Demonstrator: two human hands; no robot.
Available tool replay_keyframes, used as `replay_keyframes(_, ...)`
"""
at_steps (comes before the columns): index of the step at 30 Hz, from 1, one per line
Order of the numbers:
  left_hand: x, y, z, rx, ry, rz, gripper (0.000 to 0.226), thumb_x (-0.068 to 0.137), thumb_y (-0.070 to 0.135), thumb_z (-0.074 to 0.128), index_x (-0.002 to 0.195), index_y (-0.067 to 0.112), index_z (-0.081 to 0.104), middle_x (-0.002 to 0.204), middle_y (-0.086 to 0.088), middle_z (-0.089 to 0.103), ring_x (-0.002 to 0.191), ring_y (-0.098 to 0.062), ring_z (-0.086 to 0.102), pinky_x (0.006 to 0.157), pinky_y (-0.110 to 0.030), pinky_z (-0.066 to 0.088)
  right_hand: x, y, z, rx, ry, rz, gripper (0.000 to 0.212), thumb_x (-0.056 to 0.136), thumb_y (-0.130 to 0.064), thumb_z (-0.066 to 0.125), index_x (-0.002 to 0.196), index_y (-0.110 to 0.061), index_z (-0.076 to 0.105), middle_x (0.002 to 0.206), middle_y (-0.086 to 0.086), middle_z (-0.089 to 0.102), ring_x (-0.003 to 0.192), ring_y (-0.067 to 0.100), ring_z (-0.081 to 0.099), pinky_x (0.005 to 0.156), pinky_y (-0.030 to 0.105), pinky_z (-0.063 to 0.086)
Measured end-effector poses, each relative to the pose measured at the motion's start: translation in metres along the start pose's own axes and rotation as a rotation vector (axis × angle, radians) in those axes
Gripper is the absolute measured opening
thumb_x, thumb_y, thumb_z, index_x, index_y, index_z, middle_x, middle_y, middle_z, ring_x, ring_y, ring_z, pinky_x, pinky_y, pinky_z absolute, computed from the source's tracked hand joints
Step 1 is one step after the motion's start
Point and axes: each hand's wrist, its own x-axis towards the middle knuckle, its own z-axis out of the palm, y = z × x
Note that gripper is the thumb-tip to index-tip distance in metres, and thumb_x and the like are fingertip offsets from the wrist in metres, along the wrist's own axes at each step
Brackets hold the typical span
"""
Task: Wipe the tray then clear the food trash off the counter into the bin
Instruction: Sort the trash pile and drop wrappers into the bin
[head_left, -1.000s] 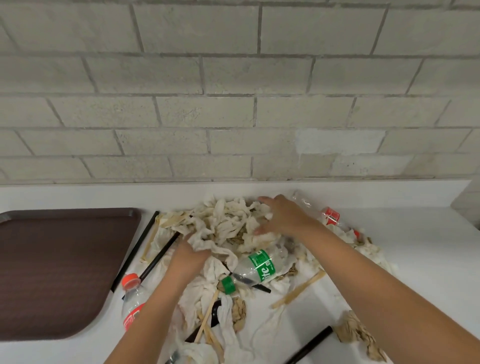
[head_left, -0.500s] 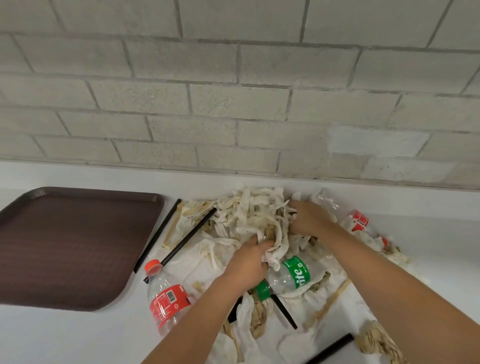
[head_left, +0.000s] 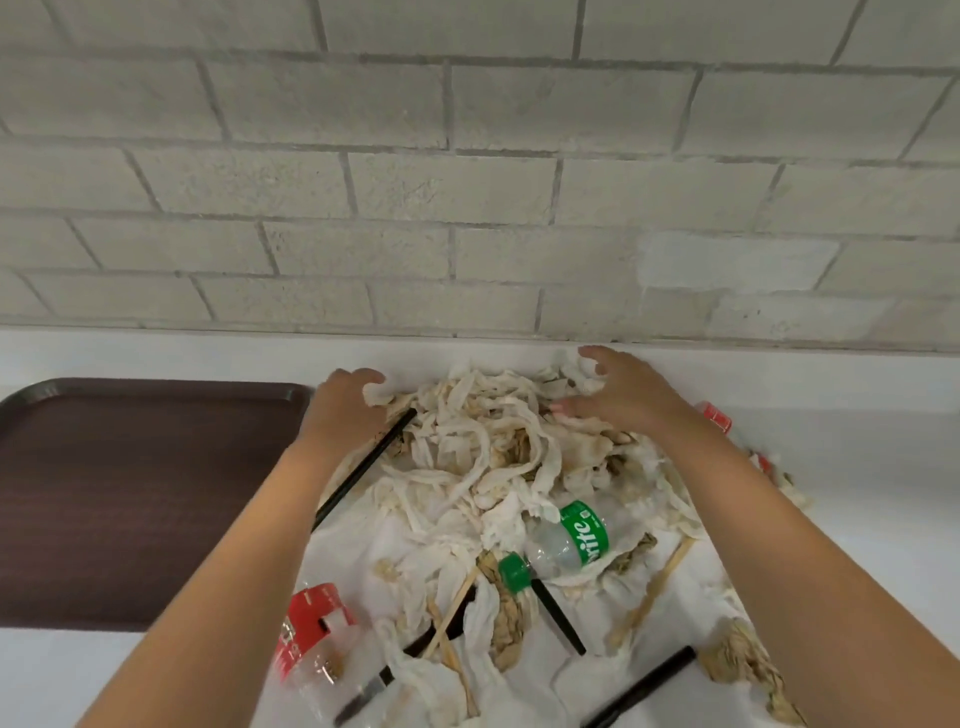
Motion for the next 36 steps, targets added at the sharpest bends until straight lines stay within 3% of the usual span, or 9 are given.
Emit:
replay_keyframes(3,0.017,-0.026,0.014,0.16,-0.22,-0.032,0.057,0.077,0.035,0.052,0.133,0.024,0.048,0.137,-0.01,0.047,0.117,-0.028,0.052,0.091,-0.03,0.043,-0.017,-0.008,0.003,0.284,0.157,-0.016,0.051,0.081,-0.033,0.069,0.128,-0.03,0.05,0.122,-0.002,0.052,0.104,0.017,0.058,0.085,0.031,0.047)
replay_keyframes(6,0.024,-0.031,0.027,0.096,-0.219,-0.026,0.064,0.069,0.053,0.042,0.125,0.025,0.056,0.124,-0.005,0.059,0.106,-0.024,0.059,0.083,-0.026,0.044,-0.031,-0.01,0.006,0.546,0.194,0.03,0.038,0.082,-0.015,0.061,0.117,-0.031,0.057,0.109,-0.001,0.058,0.079,0.016,0.062,0.069,0.028,0.048)
replay_keyframes(10,0.02,-0.018,0.03,-0.057,-0.093,-0.091,0.035,0.084,0.035,0.064,0.116,0.021,0.061,0.11,-0.005,0.06,0.091,-0.021,0.056,0.08,-0.03,0.044,-0.048,0.002,0.01,0.958,0.238,0.132,0.026,0.087,-0.004,0.056,0.107,-0.019,0.064,0.082,0.004,0.063,0.067,0.019,0.06,0.073,0.04,0.05)
replay_keyframes(15,0.024,-0.017,0.034,-0.09,0.04,-0.096,0.037,0.082,0.018,0.064,0.118,0.018,0.057,0.118,-0.018,0.056,0.098,-0.032,0.059,0.075,-0.033,0.047,-0.071,0.016,0.011,1.485,0.221,0.243,0.022,0.093,-0.003,0.043,0.106,-0.007,0.059,0.078,0.01,0.056,0.063,0.024,0.059,0.058,0.031,0.057)
replay_keyframes(19,0.023,-0.008,0.025,-0.198,0.135,-0.102,0.05,0.082,0.019,0.064,0.129,0.012,0.049,0.122,-0.02,0.053,0.107,-0.036,0.056,0.086,-0.038,0.048,-0.084,0.024,0.013,1.511,0.111,0.261,0.028,0.092,-0.01,0.041,0.117,-0.009,0.055,0.083,0.013,0.056,0.056,0.027,0.061,0.048,0.031,0.053)
replay_keyframes(22,0.018,-0.001,0.009,-0.297,0.196,-0.066,0.013,0.084,0.015,0.061,0.095,0.021,0.057,0.102,-0.012,0.055,0.098,-0.029,0.055,0.08,-0.033,0.045,-0.088,0.025,0.018,1.506,0.052,0.284,0.027,0.092,-0.01,0.042,0.115,-0.01,0.055,0.08,0.012,0.057,0.055,0.026,0.059,0.046,0.03,0.05)
replay_keyframes(23,0.017,0.001,0.004,-0.32,0.21,-0.047,0.015,0.084,0.014,0.061,0.086,0.027,0.055,0.097,-0.009,0.055,0.097,-0.028,0.055,0.079,-0.031,0.043,-0.089,0.026,0.021,1.504,0.04,0.291,0.028,0.092,-0.01,0.041,0.117,-0.01,0.055,0.08,0.012,0.057,0.056,0.026,0.059,0.046,0.031,0.05)
replay_keyframes(27,0.019,-0.002,-0.013,-0.348,0.264,-0.006,0.035,0.088,0.01,0.059,0.123,0.008,0.059,0.129,-0.014,0.054,0.118,-0.03,0.051,0.092,-0.024,0.036,-0.094,0.024,0.03,1.498,0.031,0.295,0.027,0.092,-0.008,0.043,0.116,-0.009,0.056,0.082,0.01,0.057,0.059,0.023,0.06,0.048,0.031,0.052)
replay_keyframes(36,0.003,0.021,-0.019,-0.35,0.5,0.277,0.036,0.082,-0.001,0.064,0.117,0.007,0.063,0.115,-0.017,0.053,0.093,-0.023,0.058,0.078,-0.017,0.042,-0.108,0.02,0.035,1.452,0.063,0.317,0.02,0.088,-0.001,0.053,0.105,-0.009,0.059,0.08,0.012,0.06,0.071,0.024,0.061,0.068,0.036,0.055)
